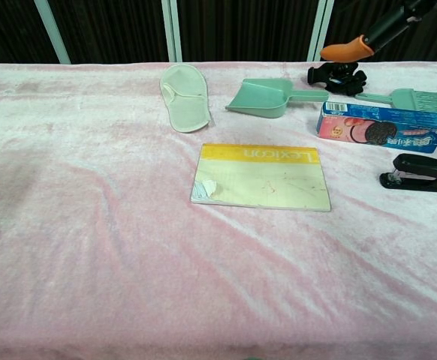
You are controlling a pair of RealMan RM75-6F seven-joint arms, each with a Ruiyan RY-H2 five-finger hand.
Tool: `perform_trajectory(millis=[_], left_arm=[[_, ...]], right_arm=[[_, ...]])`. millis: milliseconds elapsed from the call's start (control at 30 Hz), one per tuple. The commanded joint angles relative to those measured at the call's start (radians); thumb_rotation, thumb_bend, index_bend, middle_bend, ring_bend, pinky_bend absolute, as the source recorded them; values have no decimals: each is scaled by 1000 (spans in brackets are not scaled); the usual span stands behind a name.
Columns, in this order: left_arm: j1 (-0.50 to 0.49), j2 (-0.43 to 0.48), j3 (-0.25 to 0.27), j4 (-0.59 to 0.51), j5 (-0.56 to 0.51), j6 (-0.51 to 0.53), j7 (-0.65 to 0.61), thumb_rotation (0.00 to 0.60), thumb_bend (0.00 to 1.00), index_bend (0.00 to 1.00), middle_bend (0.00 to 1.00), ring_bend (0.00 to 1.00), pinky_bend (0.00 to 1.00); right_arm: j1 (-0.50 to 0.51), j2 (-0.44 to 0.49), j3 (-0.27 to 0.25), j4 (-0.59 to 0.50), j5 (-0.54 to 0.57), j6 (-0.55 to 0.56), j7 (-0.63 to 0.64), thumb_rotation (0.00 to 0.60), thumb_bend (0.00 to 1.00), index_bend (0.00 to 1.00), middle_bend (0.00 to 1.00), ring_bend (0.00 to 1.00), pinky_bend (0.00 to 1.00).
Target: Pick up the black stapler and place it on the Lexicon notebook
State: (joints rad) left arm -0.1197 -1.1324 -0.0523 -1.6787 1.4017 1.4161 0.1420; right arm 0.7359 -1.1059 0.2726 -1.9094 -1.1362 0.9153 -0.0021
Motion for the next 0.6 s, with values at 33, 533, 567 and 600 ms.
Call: perform_trajectory(millis=[33, 533, 567, 600], left_arm=[[1, 0, 0, -1, -1, 2, -3, 600, 321, 115, 30, 0, 0], [1, 1, 5, -3, 4, -2, -4, 600, 321, 114, 30, 0, 0], [1, 0, 6, -3, 6, -3, -2, 600, 321, 114, 30, 0, 0], [0, -1, 6, -3, 6, -3, 0, 600, 321, 114, 30, 0, 0]], right_arm=[[2, 30, -28, -16, 85, -12, -85, 600, 220, 125, 95, 79, 117], [-163, 45, -182, 58, 145, 96, -114, 600, 221, 198, 169, 148, 117], [-172, 33, -193, 76, 142, 93, -108, 600, 221, 202, 170, 150, 117], [-177, 22, -199, 95, 139, 91, -103, 600, 221, 207, 174, 155, 117]])
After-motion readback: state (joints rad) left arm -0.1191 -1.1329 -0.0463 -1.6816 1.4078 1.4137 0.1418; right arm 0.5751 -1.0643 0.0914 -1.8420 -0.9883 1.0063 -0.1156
